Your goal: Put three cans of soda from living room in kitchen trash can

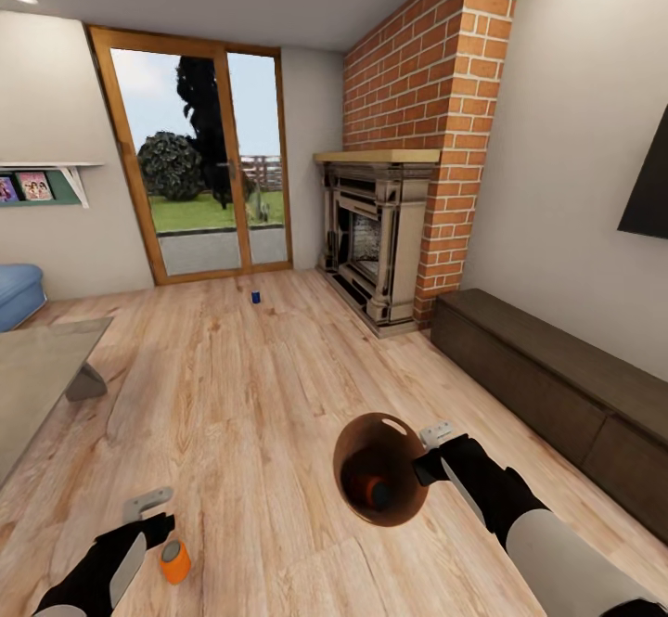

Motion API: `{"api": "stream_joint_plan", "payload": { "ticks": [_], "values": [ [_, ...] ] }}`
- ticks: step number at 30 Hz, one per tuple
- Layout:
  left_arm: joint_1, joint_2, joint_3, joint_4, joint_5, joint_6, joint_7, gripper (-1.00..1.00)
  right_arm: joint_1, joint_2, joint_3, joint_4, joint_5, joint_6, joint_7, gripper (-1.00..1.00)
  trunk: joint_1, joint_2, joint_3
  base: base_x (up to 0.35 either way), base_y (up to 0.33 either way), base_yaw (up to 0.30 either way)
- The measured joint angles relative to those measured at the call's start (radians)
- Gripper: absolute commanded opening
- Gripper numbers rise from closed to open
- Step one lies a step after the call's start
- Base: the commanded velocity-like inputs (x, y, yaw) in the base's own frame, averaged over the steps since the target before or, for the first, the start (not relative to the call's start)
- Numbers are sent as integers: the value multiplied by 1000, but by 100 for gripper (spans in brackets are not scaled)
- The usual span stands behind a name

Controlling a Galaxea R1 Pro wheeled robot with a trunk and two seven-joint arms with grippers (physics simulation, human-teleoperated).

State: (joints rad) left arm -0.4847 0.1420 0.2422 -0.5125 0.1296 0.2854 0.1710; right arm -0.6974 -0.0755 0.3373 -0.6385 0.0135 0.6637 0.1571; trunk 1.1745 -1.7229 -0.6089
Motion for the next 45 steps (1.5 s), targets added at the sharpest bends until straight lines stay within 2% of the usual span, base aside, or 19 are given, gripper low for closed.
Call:
{"api": "stream_joint_plan", "payload": {
  "ticks": [14, 18, 23, 35, 45],
  "values": [
    [-2, -1, -1, 0, 1, -1, -2, 100, 0, 4, -1, 0, -1, 2, -7, -100, 0, 0, 0, 0, 0, 0],
    [-2, -1, -1, 2, 1, 0, -19, 100, 0, 5, 2, 0, 0, 2, -9, -100, 0, 0, 0, 38, 0, 0],
    [-2, -1, -1, 7, -2, 3, -60, 100, 0, 5, 0, 0, 2, 2, -9, -100, 0, 0, 0, 256, 0, 0],
    [-2, 2, 4, 8, -1, 3, -71, 100, 0, 5, 1, 0, 6, 1, -11, -100, 0, 0, 0, 314, 40, 12],
    [-2, 1, 5, 8, 1, 2, -70, 100, 0, 6, 12, 0, 3, 2, -14, -100, 0, 0, -5, 226, 104, 178]
  ]
}}
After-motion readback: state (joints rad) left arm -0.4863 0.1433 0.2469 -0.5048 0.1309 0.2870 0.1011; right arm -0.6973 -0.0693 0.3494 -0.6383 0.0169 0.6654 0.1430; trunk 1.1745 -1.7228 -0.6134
